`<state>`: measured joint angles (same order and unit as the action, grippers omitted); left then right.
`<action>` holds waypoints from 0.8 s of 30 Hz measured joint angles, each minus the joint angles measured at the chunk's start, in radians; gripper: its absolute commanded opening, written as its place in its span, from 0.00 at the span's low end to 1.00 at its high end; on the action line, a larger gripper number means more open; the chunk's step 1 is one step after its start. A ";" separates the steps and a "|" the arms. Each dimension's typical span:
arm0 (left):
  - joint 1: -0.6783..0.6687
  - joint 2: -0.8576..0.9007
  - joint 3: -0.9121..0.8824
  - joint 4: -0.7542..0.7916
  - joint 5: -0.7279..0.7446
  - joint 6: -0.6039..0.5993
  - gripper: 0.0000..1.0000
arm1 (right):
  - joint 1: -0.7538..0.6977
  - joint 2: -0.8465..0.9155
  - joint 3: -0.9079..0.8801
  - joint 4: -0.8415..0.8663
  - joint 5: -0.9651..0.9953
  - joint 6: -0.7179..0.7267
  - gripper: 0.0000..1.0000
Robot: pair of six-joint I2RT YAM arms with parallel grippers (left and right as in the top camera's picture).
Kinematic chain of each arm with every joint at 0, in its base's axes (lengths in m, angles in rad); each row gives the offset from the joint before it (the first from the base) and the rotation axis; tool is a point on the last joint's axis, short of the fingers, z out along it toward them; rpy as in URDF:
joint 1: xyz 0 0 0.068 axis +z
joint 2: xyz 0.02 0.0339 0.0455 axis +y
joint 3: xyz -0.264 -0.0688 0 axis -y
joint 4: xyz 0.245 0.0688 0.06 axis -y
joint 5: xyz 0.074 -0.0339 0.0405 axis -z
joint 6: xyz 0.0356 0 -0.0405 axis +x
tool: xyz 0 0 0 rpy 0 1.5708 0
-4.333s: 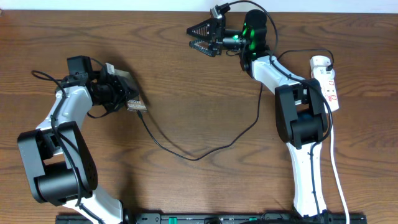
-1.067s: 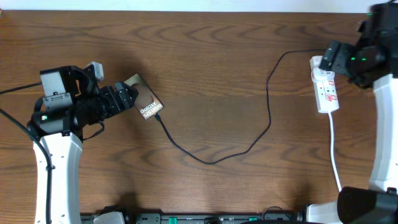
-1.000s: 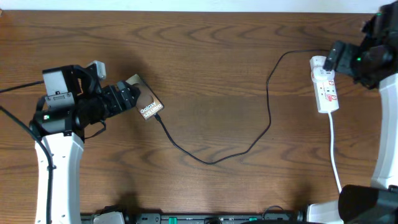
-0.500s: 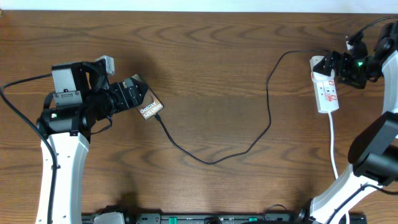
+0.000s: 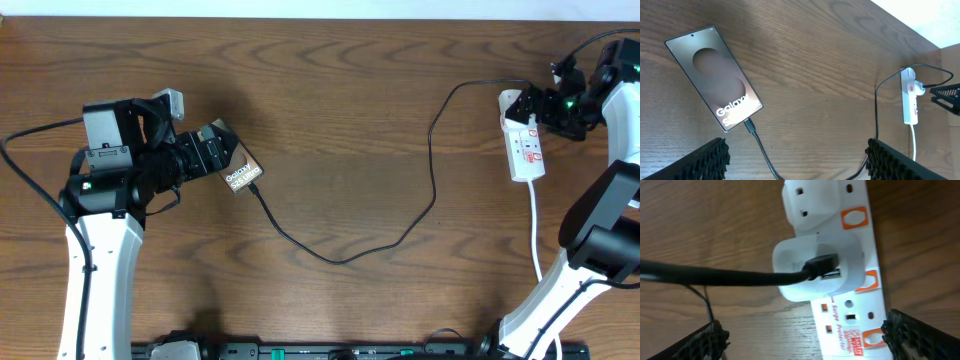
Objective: Plug charger to phone and switch on socket
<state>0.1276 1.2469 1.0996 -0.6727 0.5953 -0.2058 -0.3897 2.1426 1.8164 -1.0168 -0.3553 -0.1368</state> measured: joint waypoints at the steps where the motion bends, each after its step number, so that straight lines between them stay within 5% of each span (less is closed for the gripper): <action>1: 0.000 0.000 0.000 0.000 0.000 0.000 0.86 | 0.000 0.000 0.000 0.003 0.005 0.001 0.99; 24: 0.000 0.000 0.000 0.000 0.000 0.000 0.86 | 0.001 0.086 0.000 0.034 -0.061 0.001 0.99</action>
<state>0.1276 1.2469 1.0996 -0.6731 0.5953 -0.2058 -0.3885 2.2284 1.8164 -0.9829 -0.4160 -0.1356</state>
